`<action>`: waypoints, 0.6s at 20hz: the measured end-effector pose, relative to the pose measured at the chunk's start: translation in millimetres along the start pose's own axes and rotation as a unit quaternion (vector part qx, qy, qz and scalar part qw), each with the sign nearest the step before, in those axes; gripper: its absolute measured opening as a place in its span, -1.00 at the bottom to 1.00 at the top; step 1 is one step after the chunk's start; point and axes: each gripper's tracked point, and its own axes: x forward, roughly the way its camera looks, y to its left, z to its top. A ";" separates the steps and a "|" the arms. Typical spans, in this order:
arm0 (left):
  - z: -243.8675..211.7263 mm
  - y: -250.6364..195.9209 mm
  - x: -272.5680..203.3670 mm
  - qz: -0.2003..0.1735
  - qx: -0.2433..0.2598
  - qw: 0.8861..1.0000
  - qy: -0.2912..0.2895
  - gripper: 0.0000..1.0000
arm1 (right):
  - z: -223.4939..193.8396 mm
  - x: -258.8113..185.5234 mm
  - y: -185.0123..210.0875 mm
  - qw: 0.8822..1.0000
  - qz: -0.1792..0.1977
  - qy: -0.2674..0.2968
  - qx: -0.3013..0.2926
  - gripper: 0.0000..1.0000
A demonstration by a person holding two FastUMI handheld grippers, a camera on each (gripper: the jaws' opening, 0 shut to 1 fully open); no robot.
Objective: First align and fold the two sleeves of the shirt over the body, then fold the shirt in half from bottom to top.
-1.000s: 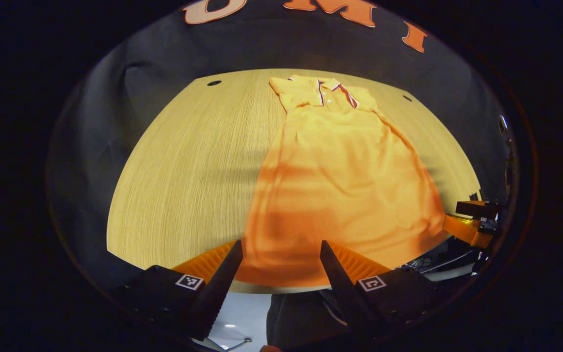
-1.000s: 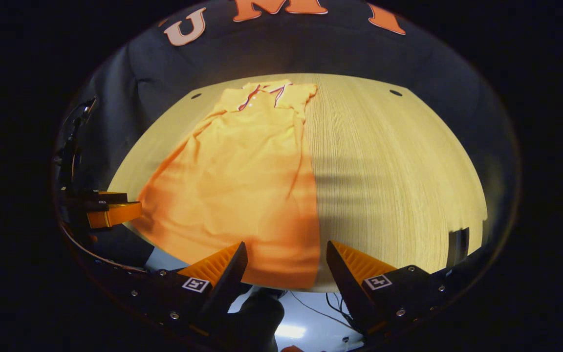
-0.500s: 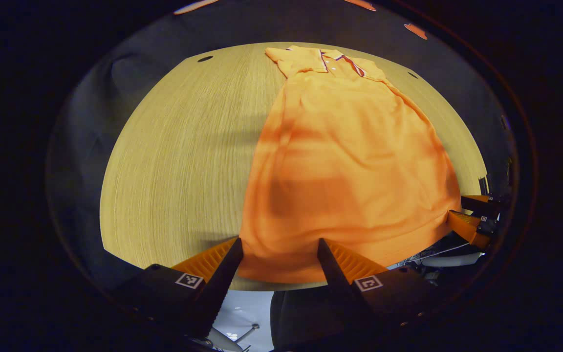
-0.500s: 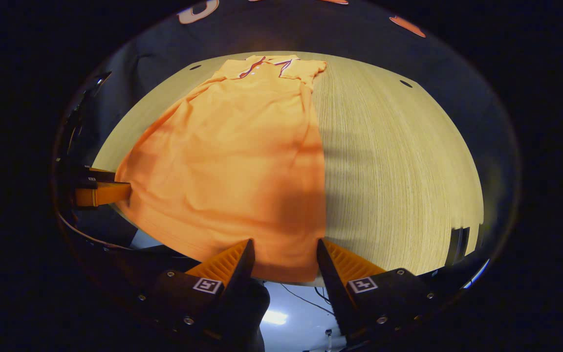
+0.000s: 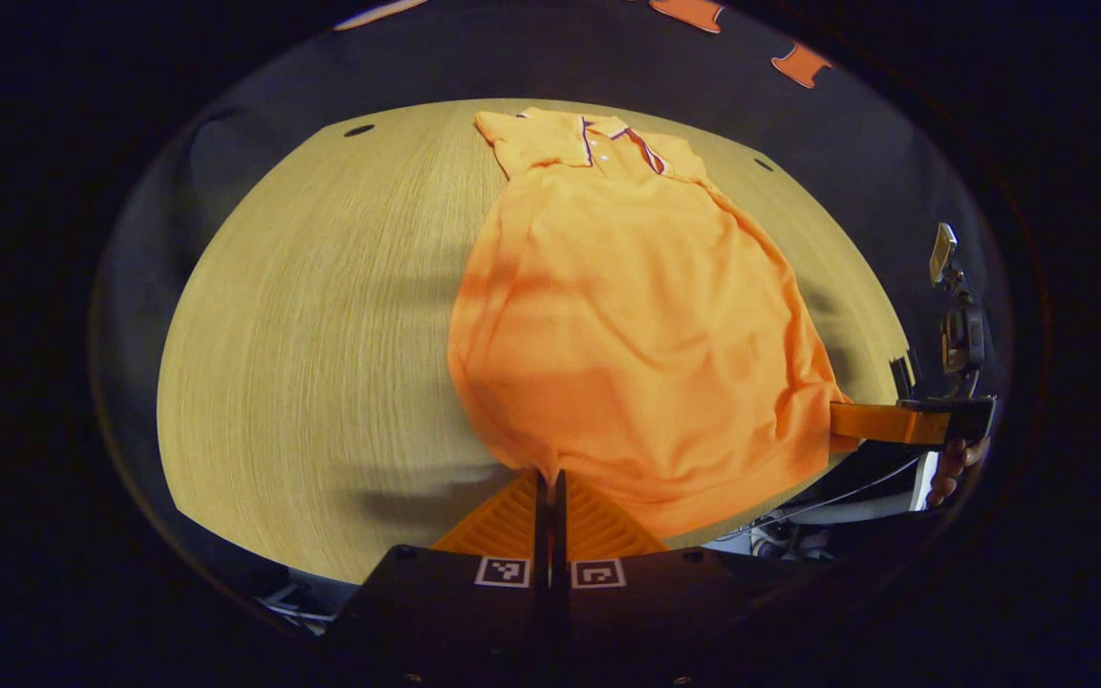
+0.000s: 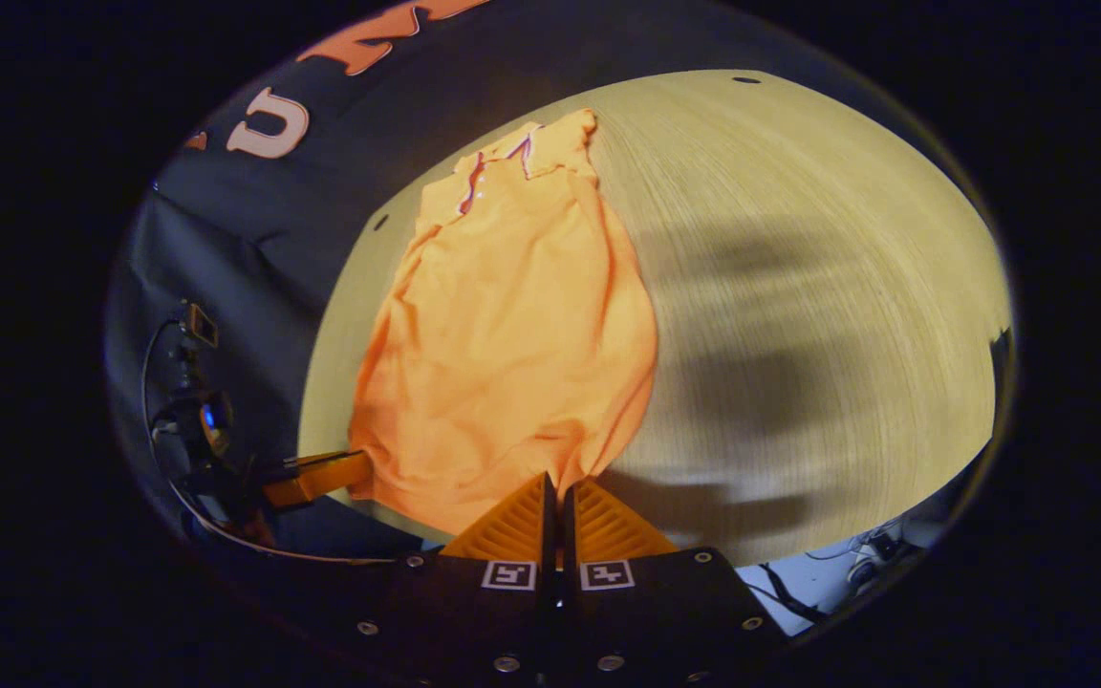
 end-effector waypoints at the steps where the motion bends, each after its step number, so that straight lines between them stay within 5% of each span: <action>1: 10.7 0.4 -7.0 -0.004 0.000 1.000 -0.013 -0.99 | 6.5 0.9 11.6 1.000 0.023 -0.004 0.006 -0.94; 7: 72.6 -6.3 -34.0 -0.024 0.000 0.997 -0.077 -0.97 | 53.4 -8.9 51.2 0.989 0.117 -0.065 0.061 -0.95; 12: 124.9 -8.7 -40.0 -0.040 -0.009 0.992 -0.117 -0.98 | 104.8 -23.2 64.8 0.980 0.147 -0.113 0.068 -0.95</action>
